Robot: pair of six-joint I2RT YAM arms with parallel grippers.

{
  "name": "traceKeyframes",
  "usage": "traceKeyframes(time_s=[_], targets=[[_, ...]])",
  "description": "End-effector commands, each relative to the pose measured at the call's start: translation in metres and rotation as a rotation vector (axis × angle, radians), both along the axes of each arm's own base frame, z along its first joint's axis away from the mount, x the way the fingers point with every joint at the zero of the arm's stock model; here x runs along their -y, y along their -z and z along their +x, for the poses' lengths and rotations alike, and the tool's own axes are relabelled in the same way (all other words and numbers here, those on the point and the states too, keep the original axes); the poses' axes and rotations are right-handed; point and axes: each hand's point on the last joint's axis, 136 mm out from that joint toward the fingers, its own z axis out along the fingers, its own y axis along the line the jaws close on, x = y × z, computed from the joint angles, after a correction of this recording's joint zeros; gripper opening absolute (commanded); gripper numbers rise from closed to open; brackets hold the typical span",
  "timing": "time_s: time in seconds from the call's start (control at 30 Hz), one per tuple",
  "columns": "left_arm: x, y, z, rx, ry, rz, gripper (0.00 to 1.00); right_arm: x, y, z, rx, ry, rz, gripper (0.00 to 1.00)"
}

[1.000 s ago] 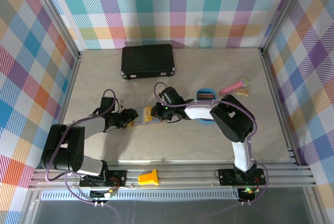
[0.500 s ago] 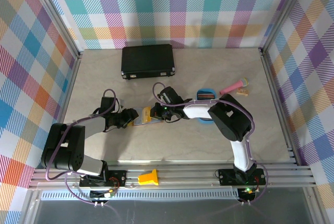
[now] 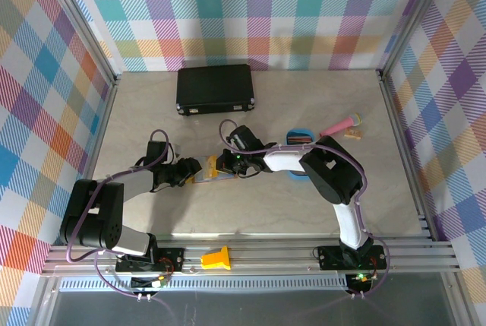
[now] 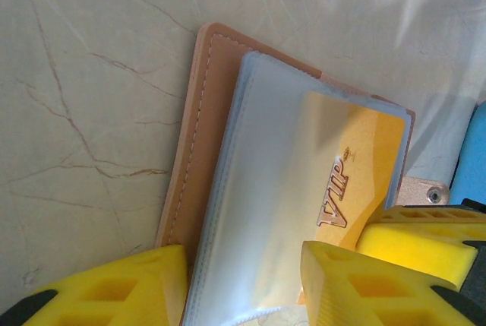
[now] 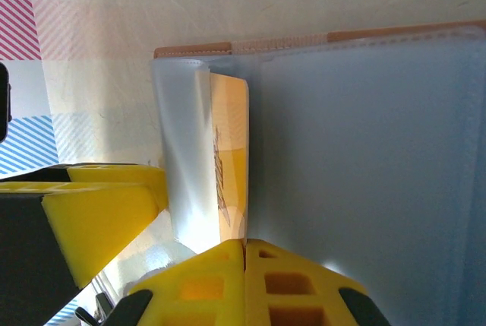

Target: Put the credit cards into the card holder

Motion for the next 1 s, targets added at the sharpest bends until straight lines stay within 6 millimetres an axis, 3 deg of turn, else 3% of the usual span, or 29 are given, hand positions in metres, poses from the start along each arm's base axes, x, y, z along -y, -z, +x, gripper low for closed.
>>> traceKeyframes(time_s=[0.0, 0.17, 0.37, 0.6, 0.97], targets=[[0.000, 0.021, -0.015, -0.079, 0.003, 0.021, 0.45, -0.006, 0.012, -0.009, -0.019, -0.037, -0.028, 0.02], [-0.001, 0.021, -0.017, -0.078, 0.002, 0.028, 0.45, -0.005, -0.001, -0.006, 0.015, -0.044, -0.047, 0.14], [-0.001, 0.020, -0.018, -0.076, 0.004, 0.032, 0.45, 0.011, -0.021, 0.002, 0.080, -0.023, -0.141, 0.32], [-0.002, 0.020, -0.018, -0.072, 0.006, 0.037, 0.45, 0.029, -0.026, 0.011, 0.138, -0.002, -0.319, 0.36], [-0.003, 0.019, -0.018, -0.064, 0.004, 0.042, 0.38, 0.012, -0.012, 0.013, 0.119, -0.090, -0.434, 0.36]])
